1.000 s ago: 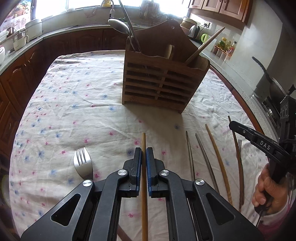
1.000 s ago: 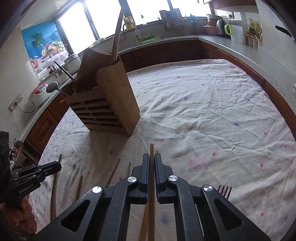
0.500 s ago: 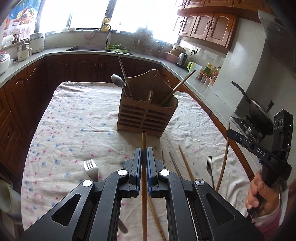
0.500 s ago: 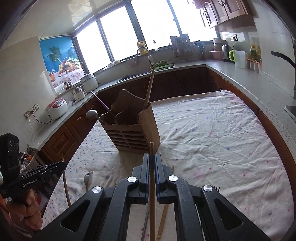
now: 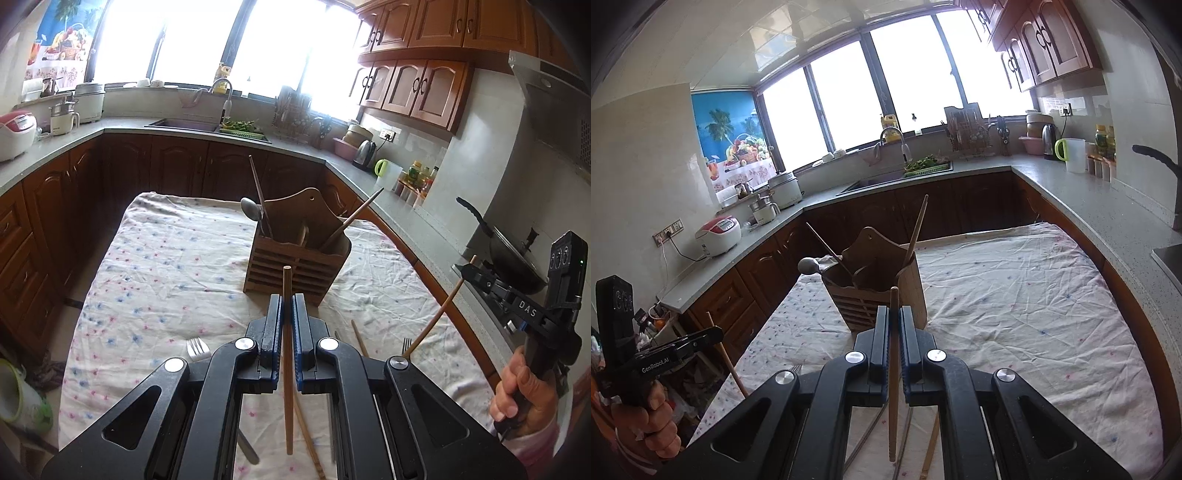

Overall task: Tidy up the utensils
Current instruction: 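Lift both held wooden chopsticks and carry them over the wooden holder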

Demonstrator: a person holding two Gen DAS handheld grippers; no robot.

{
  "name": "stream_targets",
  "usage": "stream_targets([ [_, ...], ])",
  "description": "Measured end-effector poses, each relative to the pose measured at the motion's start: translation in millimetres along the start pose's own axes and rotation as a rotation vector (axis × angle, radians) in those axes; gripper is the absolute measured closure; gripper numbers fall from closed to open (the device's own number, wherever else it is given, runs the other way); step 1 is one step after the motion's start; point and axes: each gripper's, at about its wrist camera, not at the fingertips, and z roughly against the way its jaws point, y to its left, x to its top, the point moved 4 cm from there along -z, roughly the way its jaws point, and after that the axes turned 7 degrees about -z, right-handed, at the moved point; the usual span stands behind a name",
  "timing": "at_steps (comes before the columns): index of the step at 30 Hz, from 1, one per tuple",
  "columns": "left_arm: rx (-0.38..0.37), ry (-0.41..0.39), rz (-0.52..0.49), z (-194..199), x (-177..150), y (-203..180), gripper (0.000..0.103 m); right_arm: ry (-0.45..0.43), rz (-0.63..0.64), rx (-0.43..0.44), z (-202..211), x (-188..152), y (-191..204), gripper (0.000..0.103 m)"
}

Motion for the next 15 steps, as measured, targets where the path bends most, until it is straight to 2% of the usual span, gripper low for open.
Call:
stream_targets([
  [15, 0.022, -0.069, 0.018, 7.3, 22.3, 5.5, 0.099, -0.025, 0.023, 0.029, -4.1, 12.6, 13.2, 0.098],
])
